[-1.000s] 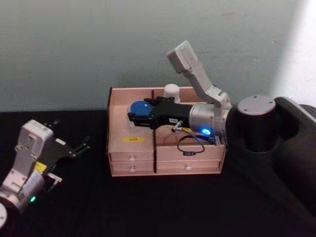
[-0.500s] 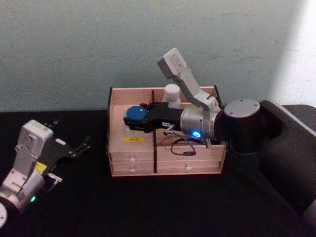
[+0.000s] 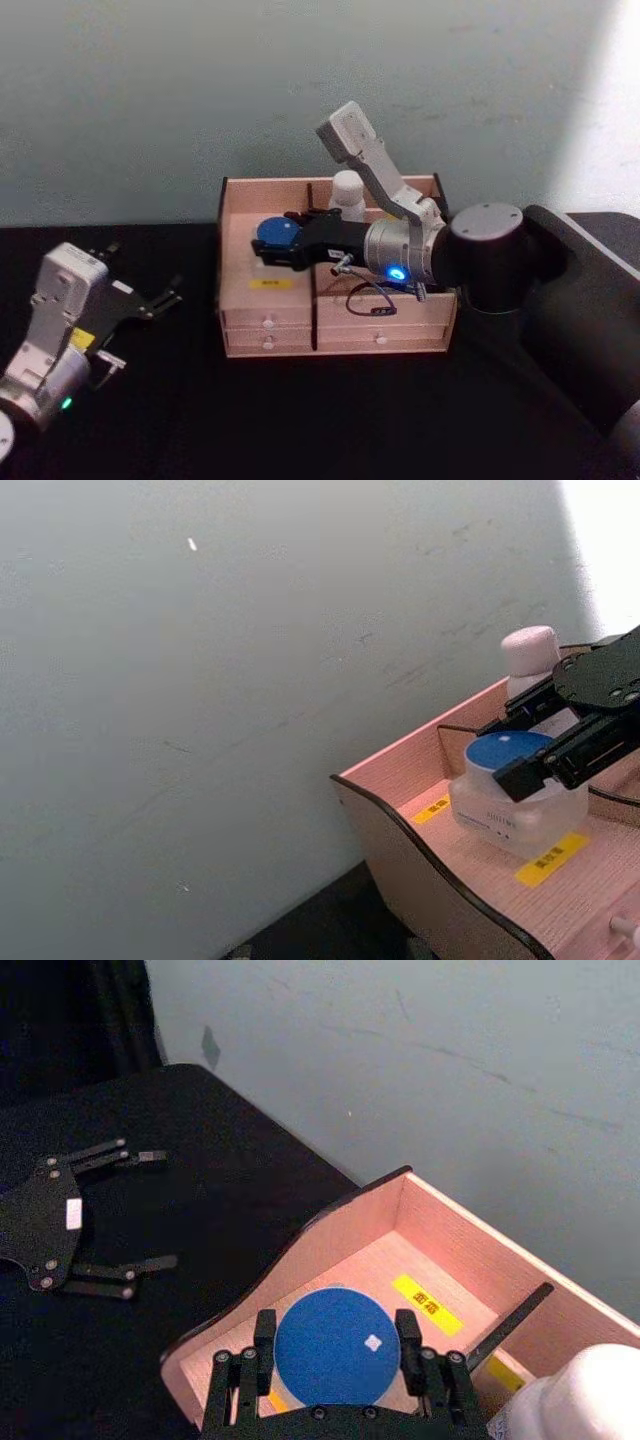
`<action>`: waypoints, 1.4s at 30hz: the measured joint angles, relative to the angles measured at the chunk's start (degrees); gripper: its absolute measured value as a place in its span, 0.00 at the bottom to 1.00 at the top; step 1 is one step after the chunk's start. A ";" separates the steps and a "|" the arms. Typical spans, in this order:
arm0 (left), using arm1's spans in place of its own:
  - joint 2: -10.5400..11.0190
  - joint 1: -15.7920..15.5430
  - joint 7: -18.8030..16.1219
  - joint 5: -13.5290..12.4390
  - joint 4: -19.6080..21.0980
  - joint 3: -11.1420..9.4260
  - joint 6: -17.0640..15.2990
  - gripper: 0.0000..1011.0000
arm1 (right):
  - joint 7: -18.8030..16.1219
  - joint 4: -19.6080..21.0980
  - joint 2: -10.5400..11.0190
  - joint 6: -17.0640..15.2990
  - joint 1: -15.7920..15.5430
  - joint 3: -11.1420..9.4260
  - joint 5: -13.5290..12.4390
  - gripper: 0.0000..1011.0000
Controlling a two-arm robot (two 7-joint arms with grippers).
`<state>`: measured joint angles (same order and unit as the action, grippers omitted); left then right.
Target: Pick up the facial cleanser and watermelon frost from the table and place them into the tiered storage box.
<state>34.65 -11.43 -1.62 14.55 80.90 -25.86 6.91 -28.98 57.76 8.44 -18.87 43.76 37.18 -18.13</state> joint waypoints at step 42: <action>0.00 0.00 0.00 0.00 0.00 0.00 0.00 0.99 | -1.41 10.81 4.92 -2.05 -4.96 -3.03 -2.96 0.99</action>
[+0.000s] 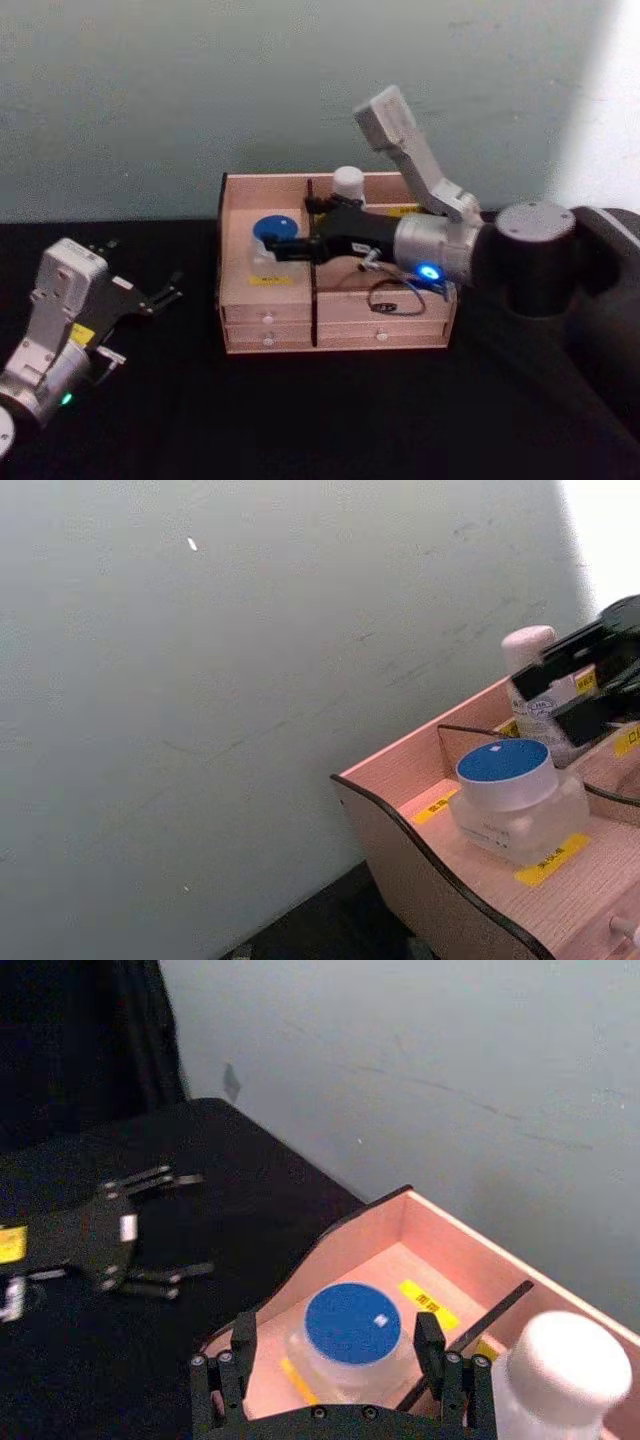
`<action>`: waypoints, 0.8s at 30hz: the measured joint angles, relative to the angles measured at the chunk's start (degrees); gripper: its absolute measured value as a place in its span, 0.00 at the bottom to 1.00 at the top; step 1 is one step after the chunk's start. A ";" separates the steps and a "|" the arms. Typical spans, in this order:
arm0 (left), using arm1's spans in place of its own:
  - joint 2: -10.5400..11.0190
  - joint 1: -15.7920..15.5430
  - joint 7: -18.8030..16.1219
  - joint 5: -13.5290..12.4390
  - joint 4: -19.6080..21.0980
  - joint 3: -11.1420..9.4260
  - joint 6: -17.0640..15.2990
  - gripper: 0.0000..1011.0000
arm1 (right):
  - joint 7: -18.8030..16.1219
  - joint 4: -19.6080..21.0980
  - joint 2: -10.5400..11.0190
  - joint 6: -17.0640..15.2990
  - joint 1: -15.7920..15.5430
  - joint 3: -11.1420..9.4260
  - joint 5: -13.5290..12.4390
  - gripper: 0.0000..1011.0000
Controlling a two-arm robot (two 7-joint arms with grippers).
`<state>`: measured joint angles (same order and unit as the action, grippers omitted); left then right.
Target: Pick up the facial cleanser and watermelon frost from the table and place them into the tiered storage box.
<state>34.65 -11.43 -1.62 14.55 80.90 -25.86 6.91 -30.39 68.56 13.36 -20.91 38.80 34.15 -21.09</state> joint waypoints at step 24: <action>0.00 0.00 0.00 0.00 0.00 0.00 0.00 0.99 | 2.43 19.44 16.91 4.38 -15.12 -6.29 -5.93 0.99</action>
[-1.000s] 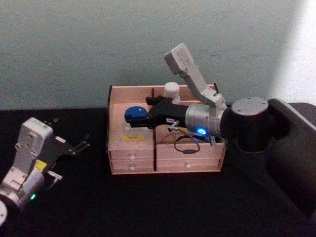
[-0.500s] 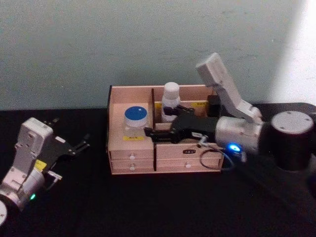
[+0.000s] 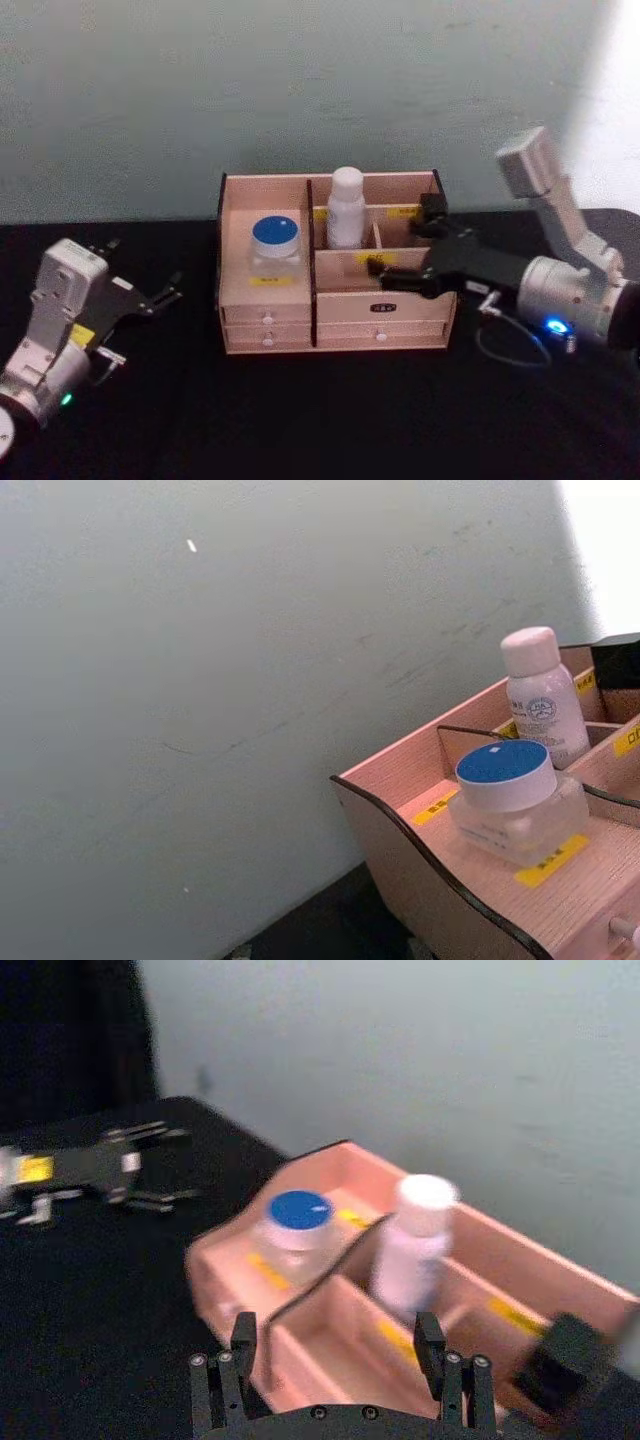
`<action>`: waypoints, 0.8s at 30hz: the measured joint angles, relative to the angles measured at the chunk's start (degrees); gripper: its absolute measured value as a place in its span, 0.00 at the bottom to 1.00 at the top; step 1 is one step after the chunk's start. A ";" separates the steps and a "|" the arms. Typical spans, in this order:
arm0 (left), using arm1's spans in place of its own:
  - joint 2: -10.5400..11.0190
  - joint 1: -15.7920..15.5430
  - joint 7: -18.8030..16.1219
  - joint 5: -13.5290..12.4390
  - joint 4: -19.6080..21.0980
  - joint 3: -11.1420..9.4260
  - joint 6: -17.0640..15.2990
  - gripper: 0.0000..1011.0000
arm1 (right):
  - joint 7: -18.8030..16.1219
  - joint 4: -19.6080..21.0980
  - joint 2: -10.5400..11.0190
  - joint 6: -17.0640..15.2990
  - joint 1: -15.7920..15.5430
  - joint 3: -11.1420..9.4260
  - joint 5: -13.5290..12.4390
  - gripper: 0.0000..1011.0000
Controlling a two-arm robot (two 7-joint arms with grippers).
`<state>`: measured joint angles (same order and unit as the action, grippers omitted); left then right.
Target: Pick up the facial cleanser and watermelon frost from the table and place them into the tiered storage box.
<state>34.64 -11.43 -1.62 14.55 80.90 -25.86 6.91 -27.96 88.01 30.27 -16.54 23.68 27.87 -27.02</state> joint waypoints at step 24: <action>0.00 0.00 0.00 0.00 0.00 0.00 0.00 0.99 | 24.95 -6.25 -8.44 11.14 -4.48 -10.52 10.01 0.99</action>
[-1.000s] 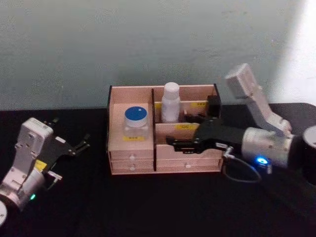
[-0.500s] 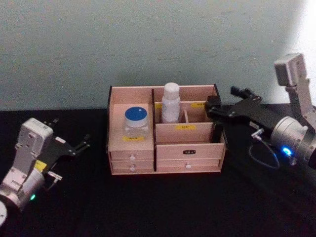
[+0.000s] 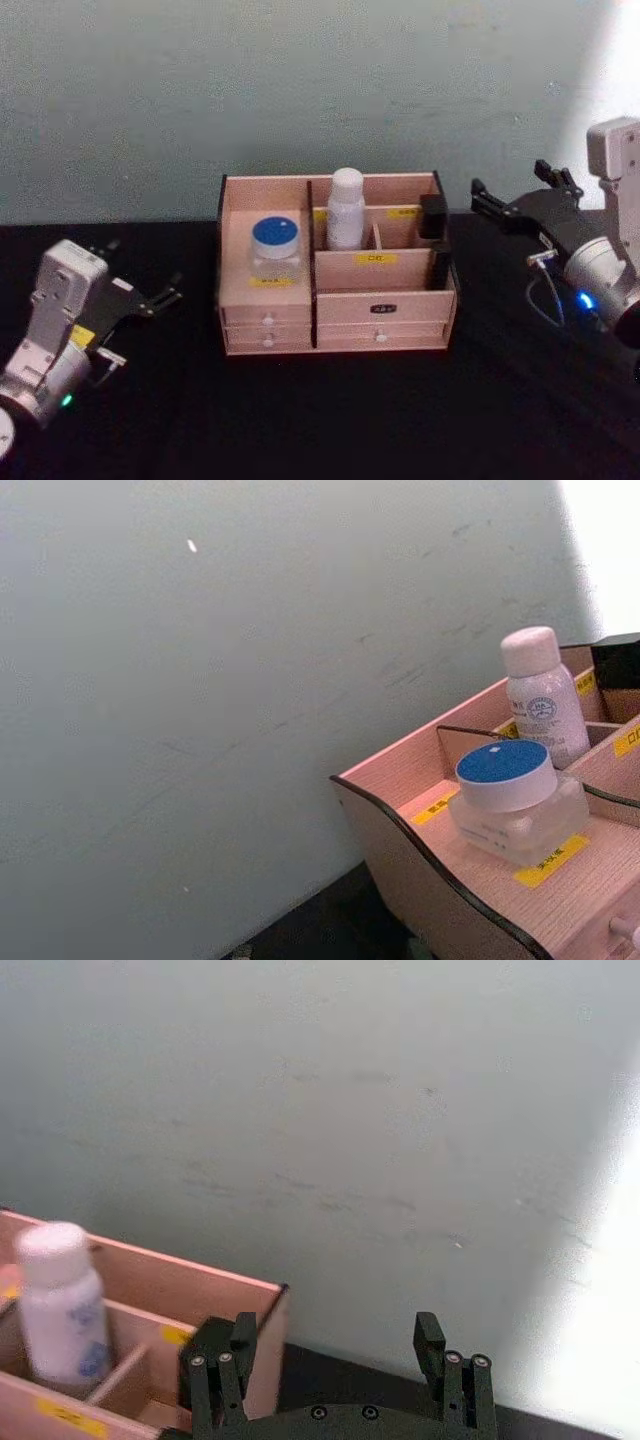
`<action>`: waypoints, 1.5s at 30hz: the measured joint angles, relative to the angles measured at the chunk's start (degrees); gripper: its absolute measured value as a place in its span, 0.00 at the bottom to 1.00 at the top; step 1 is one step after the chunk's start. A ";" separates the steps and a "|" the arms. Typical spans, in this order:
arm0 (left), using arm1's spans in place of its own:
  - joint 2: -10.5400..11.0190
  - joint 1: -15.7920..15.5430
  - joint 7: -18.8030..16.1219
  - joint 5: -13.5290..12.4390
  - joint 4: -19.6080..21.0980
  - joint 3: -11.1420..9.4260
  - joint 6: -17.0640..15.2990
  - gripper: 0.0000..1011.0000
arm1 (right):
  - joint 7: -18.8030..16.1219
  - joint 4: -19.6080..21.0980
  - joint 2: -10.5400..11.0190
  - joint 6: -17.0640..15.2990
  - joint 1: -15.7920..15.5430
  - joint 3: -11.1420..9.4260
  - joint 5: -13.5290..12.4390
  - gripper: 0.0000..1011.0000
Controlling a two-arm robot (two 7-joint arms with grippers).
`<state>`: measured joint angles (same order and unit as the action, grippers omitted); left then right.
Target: Pick up the facial cleanser and watermelon frost from the table and place them into the tiered storage box.
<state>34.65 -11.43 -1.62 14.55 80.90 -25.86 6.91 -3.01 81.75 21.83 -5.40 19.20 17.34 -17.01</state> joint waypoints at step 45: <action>0.00 0.00 0.00 0.00 0.00 0.00 0.00 0.99 | 6.78 -10.73 -6.91 1.88 0.77 1.38 10.26 0.99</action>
<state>34.65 -11.44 -1.62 14.55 80.90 -25.86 6.91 3.77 71.02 14.92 -3.52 19.96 18.72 -6.75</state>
